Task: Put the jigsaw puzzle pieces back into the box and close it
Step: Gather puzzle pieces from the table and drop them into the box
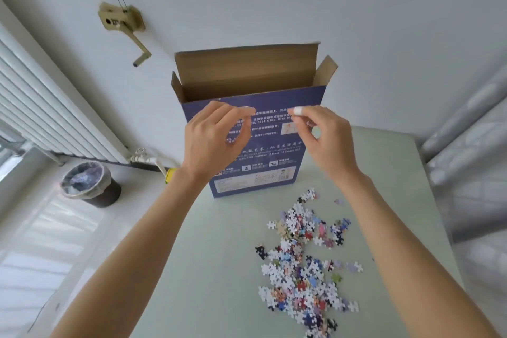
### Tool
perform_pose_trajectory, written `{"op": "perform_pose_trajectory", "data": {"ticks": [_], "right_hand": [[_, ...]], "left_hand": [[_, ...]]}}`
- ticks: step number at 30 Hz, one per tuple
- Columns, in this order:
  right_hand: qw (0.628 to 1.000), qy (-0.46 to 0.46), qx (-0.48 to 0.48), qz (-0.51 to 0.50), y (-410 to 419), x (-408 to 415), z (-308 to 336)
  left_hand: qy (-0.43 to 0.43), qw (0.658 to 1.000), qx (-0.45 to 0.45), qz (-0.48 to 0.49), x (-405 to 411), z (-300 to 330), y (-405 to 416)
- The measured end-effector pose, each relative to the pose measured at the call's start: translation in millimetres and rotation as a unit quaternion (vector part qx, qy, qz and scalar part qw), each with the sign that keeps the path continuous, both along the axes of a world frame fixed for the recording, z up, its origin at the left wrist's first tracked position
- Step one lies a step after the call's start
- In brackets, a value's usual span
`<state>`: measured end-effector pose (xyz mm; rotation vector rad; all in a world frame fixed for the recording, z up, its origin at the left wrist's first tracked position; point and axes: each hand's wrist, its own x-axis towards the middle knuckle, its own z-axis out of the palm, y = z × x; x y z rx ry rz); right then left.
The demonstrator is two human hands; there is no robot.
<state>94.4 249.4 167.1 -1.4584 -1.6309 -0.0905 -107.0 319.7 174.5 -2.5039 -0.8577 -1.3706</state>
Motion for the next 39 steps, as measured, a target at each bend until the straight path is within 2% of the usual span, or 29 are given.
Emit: {"op": "perform_pose_trajectory", "data": {"ticks": [2, 4, 7, 9, 11, 13, 15, 18, 20, 24, 28, 30, 33, 36, 39], "right_hand": [[0.999, 0.001, -0.047, -0.01, -31.4, 5.4, -37.7], [0.992, -0.003, -0.129, -0.012, -59.1, 15.4, -80.7], [0.961, -0.015, -0.274, -0.045, -87.5, 40.4, -140.9], [0.923, -0.023, -0.377, -0.079, -101.9, 59.3, -175.4], [0.883, -0.011, -0.454, -0.114, -114.9, 77.1, -203.6], [0.857, 0.004, -0.496, -0.141, -124.6, 90.2, -224.2], [0.831, 0.013, -0.528, -0.174, -127.7, 98.0, -238.2], [0.803, 0.023, -0.563, -0.195, -121.4, 90.7, -251.6], [0.813, 0.006, -0.552, -0.184, -112.1, 75.3, -259.0], [0.848, -0.057, -0.522, -0.077, -79.1, 39.6, -264.8], [0.824, -0.136, -0.55, 0.032, -55.0, 29.1, -264.3], [0.81, -0.168, -0.556, 0.073, -62.7, 32.0, -262.6], [0.8, -0.168, -0.567, 0.1, -95.3, 32.5, -256.2], [0.791, -0.168, -0.578, 0.108, -135.1, 27.6, -252.1], [0.779, -0.191, -0.589, 0.101, -167.9, 22.6, -252.7]], "left_hand": [[-0.027, 0.999, -0.012, -0.042, 3.2, -23.7, -19.9], [-0.028, 0.995, -0.061, -0.074, 9.0, -54.6, -41.0], [0.032, 0.977, -0.194, -0.078, 21.3, -109.5, -64.0], [0.106, 0.935, -0.334, -0.052, 28.6, -146.0, -74.6], [0.189, 0.872, -0.451, -0.023, 38.2, -182.1, -82.4], [0.259, 0.812, -0.523, 0.008, 47.2, -209.5, -89.3], [0.303, 0.77, -0.56, 0.031, 56.2, -229.3, -93.3], [0.331, 0.751, -0.57, 0.049, 67.1, -251.8, -93.5], [0.349, 0.751, -0.559, 0.048, 73.7, -262.6, -92.7], [0.389, 0.757, -0.524, 0.024, 83.1, -267.9, -99.0], [0.386, 0.774, -0.502, -0.006, 77.3, -268.6, -116.5], [0.365, 0.782, -0.505, -0.007, 67.5, -268.7, -125.7], [0.35, 0.779, -0.521, -0.013, 53.0, -266.4, -138.1], [0.364, 0.758, -0.54, -0.016, 43.0, -262.4, -151.6], [0.413, 0.738, -0.534, -0.017, 37.2, -259.8, -168.1]]}}
